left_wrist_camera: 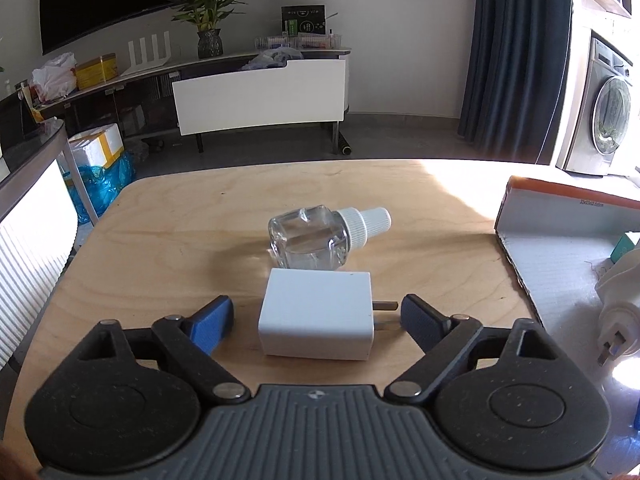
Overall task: Organize rigid objects
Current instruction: 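Close left tool on white square charger while right tool grasps glass bottle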
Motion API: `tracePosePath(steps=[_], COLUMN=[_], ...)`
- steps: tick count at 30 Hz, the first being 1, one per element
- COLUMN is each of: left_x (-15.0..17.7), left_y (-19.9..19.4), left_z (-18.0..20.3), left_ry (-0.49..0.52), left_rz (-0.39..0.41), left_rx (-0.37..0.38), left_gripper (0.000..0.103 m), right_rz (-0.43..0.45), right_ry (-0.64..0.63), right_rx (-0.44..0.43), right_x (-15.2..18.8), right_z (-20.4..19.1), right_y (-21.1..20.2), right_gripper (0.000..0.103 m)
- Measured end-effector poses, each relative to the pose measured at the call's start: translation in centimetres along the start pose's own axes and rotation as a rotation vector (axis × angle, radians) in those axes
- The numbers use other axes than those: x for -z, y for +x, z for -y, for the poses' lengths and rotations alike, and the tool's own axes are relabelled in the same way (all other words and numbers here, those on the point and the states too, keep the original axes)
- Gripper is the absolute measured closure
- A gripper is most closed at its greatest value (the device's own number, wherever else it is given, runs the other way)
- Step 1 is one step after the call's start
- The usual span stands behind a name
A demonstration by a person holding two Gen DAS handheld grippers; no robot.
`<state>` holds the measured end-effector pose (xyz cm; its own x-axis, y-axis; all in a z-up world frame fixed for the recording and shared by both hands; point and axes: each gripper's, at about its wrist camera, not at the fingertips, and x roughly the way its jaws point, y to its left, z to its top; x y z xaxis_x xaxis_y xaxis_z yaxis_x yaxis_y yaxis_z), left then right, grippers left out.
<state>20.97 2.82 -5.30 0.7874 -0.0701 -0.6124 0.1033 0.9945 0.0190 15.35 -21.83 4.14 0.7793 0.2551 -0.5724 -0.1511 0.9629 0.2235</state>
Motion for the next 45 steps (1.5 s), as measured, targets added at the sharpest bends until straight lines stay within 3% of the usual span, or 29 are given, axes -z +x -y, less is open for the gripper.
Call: tracePosePath(steps=[1,3,6,13,20,23,29,33,39,41,43,45], left_x=[0.0,0.1,0.3,0.9,1.3,1.3,1.0,1.1,1.4,1.5,1.5,1.5], left_y=[-0.3,-0.7,-1.2,-4.1,-7.3,-7.7,-7.2,-7.1,-6.7,-6.6,-6.6,-6.6], left_z=[-0.1,0.0,-0.5,-3.3,-6.4,-7.0,-6.8,-6.6,-7.2,-7.3,-7.3,-7.3], left_ry=[-0.004,0.017,-0.003,-0.076,-0.141,-0.173,-0.191,-0.182,-0.205,-0.214,-0.213,-0.215], left_rz=[0.014,0.016,0.007,-0.010,-0.015,0.001,0.015,0.031,0.024,0.022,0.022,0.022], left_rx=[0.015,0.013,0.036,-0.019,-0.063,-0.059,-0.031,-0.029,-0.026,-0.026,-0.031,-0.029], left_gripper=[0.031,0.037,0.037,0.037,0.037,0.037,0.037,0.037,0.037,0.037,0.037,0.037], right_rz=[-0.002,-0.008,-0.018,-0.069,-0.124,-0.162,-0.181,-0.200,-0.206,-0.202,-0.189,-0.192], right_ry=[-0.001,-0.002,-0.008,-0.086,-0.218,-0.211,-0.342,-0.337,-0.360,-0.331,-0.333,-0.325], right_rx=[-0.001,-0.006,-0.034,-0.126,-0.205,-0.186,-0.125,-0.096,-0.123,-0.132,-0.131,-0.128], right_x=[0.0,-0.2,-0.5,-1.7,-3.5,-4.0,-3.6,-3.6,-3.4,-3.5,-3.4,-3.4], right_z=[0.0,-0.2,-0.5,-2.7,-6.3,-7.0,-8.9,-9.0,-9.1,-8.9,-8.9,-8.9], right_y=[0.1,0.4,0.9,3.7,10.0,13.1,17.3,19.5,21.1,21.1,20.7,20.3], right_gripper=[0.015,0.015,0.015,0.012,0.011,0.010,0.010,0.010,0.010,0.012,0.031,0.041])
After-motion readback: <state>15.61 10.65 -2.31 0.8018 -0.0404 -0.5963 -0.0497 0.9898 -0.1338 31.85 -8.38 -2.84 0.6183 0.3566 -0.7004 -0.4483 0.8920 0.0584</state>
